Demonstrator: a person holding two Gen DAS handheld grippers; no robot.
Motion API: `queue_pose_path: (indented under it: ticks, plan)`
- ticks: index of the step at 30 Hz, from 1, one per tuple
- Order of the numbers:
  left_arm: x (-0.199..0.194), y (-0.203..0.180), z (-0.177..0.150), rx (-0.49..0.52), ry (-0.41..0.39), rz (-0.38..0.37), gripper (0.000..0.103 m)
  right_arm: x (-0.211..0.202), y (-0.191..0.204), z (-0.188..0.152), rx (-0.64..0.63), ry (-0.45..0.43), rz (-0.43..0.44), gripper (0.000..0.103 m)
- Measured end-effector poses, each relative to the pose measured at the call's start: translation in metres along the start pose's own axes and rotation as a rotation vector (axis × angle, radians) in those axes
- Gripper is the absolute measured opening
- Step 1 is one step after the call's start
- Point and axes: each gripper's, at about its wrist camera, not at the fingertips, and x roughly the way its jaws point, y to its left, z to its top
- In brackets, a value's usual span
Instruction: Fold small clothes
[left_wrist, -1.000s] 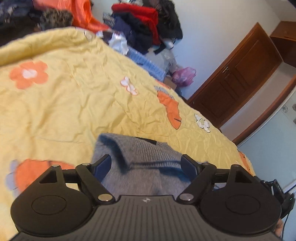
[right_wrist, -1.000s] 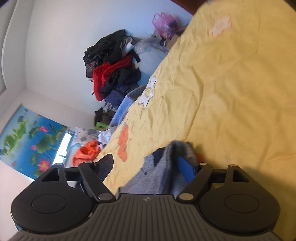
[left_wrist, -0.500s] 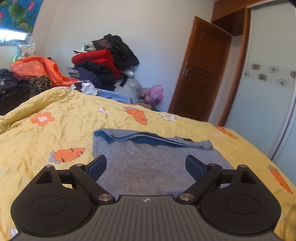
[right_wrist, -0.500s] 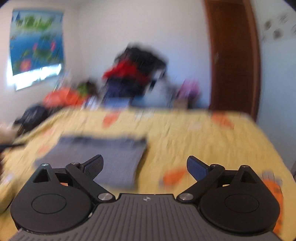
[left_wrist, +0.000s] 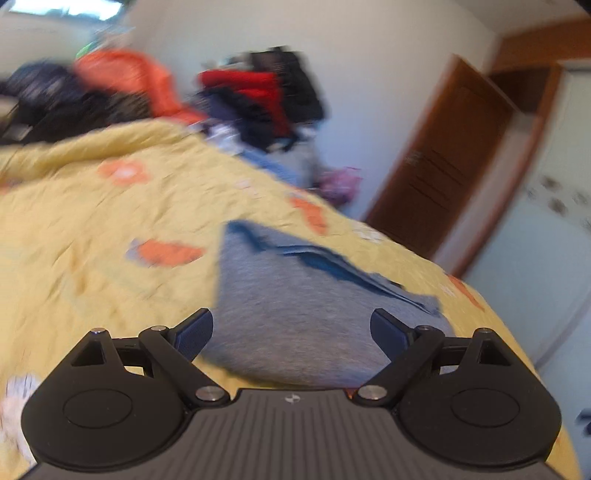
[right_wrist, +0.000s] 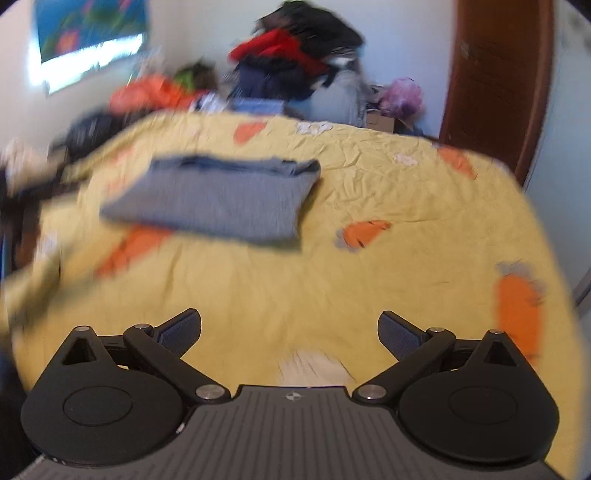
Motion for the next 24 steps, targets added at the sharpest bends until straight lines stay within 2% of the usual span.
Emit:
queue_pose_path:
  ticks: [2, 4, 5, 7, 9, 12, 13, 16, 18, 19, 20, 21, 22, 23, 24]
  plan:
    - [0.012, 0.02, -0.001, -0.133, 0.047, 0.02, 0.093, 0.061, -0.029, 0.01, 0.21, 0.008, 0.033, 0.101]
    - [0.02, 0.032, -0.003, -0.224, 0.079, 0.016, 0.093, 0.116, -0.053, 0.016, 0.417, 0.043, 0.065, 0.093]
    - [0.022, 0.035, -0.005, -0.256, 0.085, -0.009, 0.093, 0.14, -0.064, 0.015, 0.536, 0.055, 0.105, 0.09]
    - [0.029, 0.037, -0.009, -0.317, 0.099, -0.066, 0.093, 0.173, -0.07, 0.011, 0.685, 0.028, 0.239, 0.09]
    - [0.041, 0.039, -0.014, -0.376, 0.121, -0.098, 0.093, 0.195, -0.059, 0.013, 0.7, 0.026, 0.288, 0.091]
    - [0.064, 0.041, -0.024, -0.455, 0.141, -0.101, 0.093, 0.211, -0.036, 0.016, 0.664, -0.031, 0.286, 0.096]
    - [0.066, 0.038, -0.025, -0.448, 0.11, -0.104, 0.093, 0.216, -0.032, 0.018, 0.67, -0.047, 0.292, 0.097]
    - [0.08, 0.026, -0.022, -0.414, 0.096, -0.066, 0.092, 0.23, -0.025, 0.022, 0.706, -0.095, 0.308, 0.095]
    - [0.089, 0.022, -0.018, -0.397, 0.088, -0.053, 0.088, 0.239, -0.023, 0.025, 0.711, -0.147, 0.288, 0.08]
    - [0.093, 0.022, -0.017, -0.4, 0.089, -0.055, 0.087, 0.245, -0.025, 0.026, 0.717, -0.155, 0.275, 0.074]
    - [0.095, 0.022, -0.016, -0.403, 0.083, -0.054, 0.086, 0.251, -0.025, 0.027, 0.718, -0.15, 0.262, 0.063]
    - [0.097, 0.023, -0.015, -0.405, 0.077, -0.047, 0.08, 0.255, -0.025, 0.027, 0.717, -0.145, 0.262, 0.058]
    - [0.1, 0.024, -0.014, -0.403, 0.086, -0.032, 0.05, 0.258, -0.025, 0.028, 0.721, -0.147, 0.271, 0.056]
    - [0.105, 0.026, -0.015, -0.399, 0.115, 0.001, 0.015, 0.262, -0.025, 0.028, 0.728, -0.142, 0.28, 0.049]
    - [0.111, 0.03, -0.017, -0.398, 0.142, 0.031, 0.007, 0.266, -0.025, 0.028, 0.735, -0.127, 0.296, 0.032]
